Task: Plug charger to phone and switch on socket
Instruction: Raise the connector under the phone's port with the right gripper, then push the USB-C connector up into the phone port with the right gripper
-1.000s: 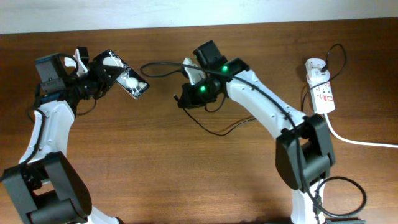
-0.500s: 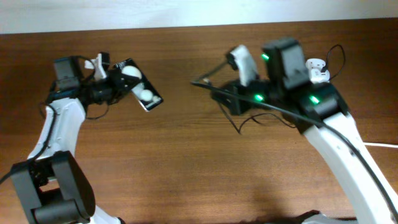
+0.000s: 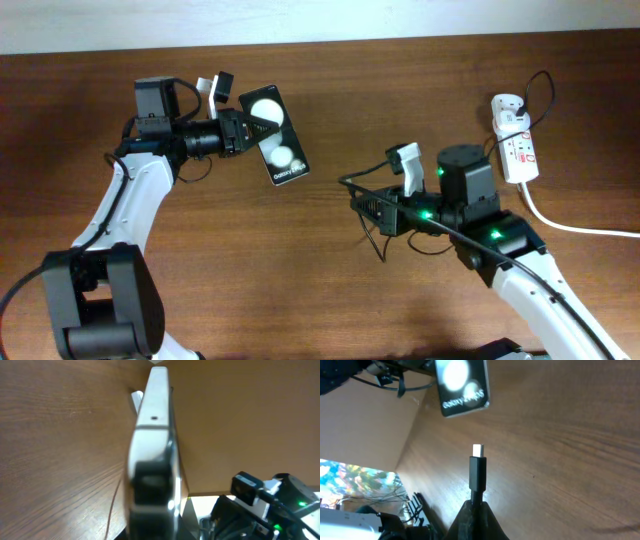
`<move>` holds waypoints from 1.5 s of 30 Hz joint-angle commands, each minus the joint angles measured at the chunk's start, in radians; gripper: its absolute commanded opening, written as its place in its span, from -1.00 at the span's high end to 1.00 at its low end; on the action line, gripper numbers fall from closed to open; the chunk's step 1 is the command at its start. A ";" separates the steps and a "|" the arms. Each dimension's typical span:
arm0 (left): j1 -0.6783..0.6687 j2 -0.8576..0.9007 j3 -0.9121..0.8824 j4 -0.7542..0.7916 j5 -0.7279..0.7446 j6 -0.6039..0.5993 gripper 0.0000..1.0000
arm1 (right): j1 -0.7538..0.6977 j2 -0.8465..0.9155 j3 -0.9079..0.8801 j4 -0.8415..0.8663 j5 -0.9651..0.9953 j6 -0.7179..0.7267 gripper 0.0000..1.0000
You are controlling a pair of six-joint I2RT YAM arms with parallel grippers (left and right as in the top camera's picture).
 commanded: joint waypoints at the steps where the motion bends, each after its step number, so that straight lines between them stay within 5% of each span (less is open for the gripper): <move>1: -0.002 -0.007 0.008 0.045 0.082 -0.068 1.00 | 0.005 -0.006 -0.076 0.103 -0.017 0.042 0.92; 7: -0.004 -0.007 0.008 0.161 0.131 -0.248 1.00 | 0.106 0.077 -0.097 0.360 -0.016 0.165 0.92; 13: -0.004 -0.007 0.008 0.162 0.150 -0.251 1.00 | 0.173 0.253 -0.097 0.622 -0.002 0.340 0.92; 30: 0.016 -0.007 0.008 0.169 0.145 -0.259 1.00 | 0.210 0.259 -0.097 0.637 -0.043 0.138 0.92; 45: -0.002 -0.007 0.008 0.168 0.187 -0.259 1.00 | 0.209 0.259 -0.097 0.680 -0.008 0.131 0.92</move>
